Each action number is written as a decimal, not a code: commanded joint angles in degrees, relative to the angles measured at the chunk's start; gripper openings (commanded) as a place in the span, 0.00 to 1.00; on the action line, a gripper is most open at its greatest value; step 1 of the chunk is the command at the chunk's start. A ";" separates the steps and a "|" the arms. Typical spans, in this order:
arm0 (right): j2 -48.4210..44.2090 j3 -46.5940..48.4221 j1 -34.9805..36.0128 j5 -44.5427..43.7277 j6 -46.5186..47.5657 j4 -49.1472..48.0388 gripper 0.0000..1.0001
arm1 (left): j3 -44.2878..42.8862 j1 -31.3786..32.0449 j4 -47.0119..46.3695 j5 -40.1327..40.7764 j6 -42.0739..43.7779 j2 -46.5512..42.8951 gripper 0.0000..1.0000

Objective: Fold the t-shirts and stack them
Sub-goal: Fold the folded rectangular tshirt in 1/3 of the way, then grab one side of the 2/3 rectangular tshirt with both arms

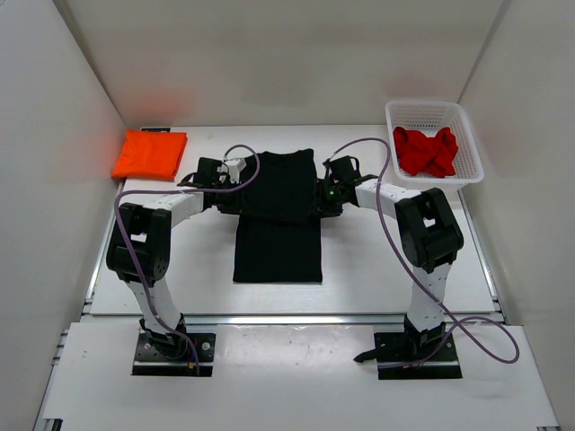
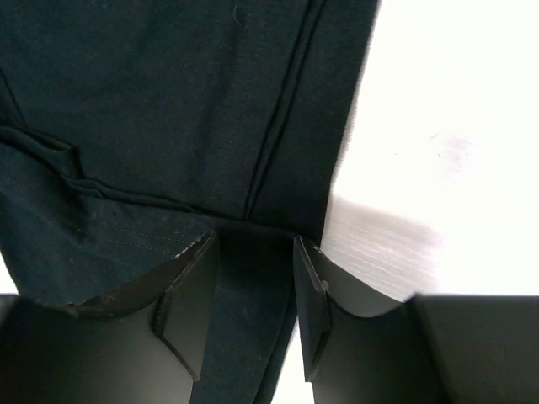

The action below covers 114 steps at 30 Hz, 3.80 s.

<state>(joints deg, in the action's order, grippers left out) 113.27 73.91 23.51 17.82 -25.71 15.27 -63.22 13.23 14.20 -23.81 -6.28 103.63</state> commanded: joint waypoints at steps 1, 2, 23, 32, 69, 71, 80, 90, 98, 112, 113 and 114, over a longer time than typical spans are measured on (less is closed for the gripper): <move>-3.32 -0.60 0.48 -3.85 0.58 0.30 0.39 | -2.43 0.39 -1.36 -1.67 1.18 -1.68 0.42; -3.15 -0.70 -0.30 -3.50 0.49 0.38 0.39 | -2.43 0.56 -1.10 -1.59 1.19 -1.59 0.39; -4.81 -1.75 -1.27 -1.47 0.23 -4.10 0.00 | -3.92 0.13 1.18 0.17 4.62 -3.00 0.12; -7.64 -5.10 -1.36 -0.95 -0.83 -10.35 0.00 | -4.02 -0.49 1.36 0.52 5.05 -4.76 0.13; -28.46 -34.35 11.21 4.06 -19.45 -7.43 0.51 | 25.68 2.76 15.17 -5.80 -5.92 -23.13 0.80; -28.89 -35.23 11.47 3.80 -20.33 -7.54 0.51 | 26.92 2.24 14.46 -6.33 -6.90 -22.86 0.78; -28.90 -35.85 12.17 4.15 -20.87 -5.61 0.49 | 27.36 0.92 12.79 -6.95 -8.66 -21.11 0.47; -30.04 -39.37 9.45 7.66 -23.51 -10.79 0.00 | 27.19 0.30 13.22 -6.69 -8.92 -20.84 0.10; -36.09 -34.81 10.32 6.96 -20.87 -3.07 0.00 | 17.71 0.39 28.50 -6.68 -2.51 -21.80 0.00; -50.25 -26.54 14.98 5.20 -19.46 16.36 0.00 | 20.40 -4.97 51.18 -21.27 -4.52 -41.65 0.00; -50.87 -26.01 15.69 4.51 -19.20 16.98 0.00 | 21.20 -4.71 52.67 -21.10 -5.22 -44.11 0.00; -51.31 -25.05 16.13 4.76 -19.28 18.21 0.00 | 20.69 -4.80 53.21 -21.19 -5.58 -44.83 0.00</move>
<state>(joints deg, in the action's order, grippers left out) 64.20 45.30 38.35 23.14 -44.99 28.95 -43.88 8.78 60.62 -41.15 -9.87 62.48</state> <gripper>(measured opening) 0.024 0.114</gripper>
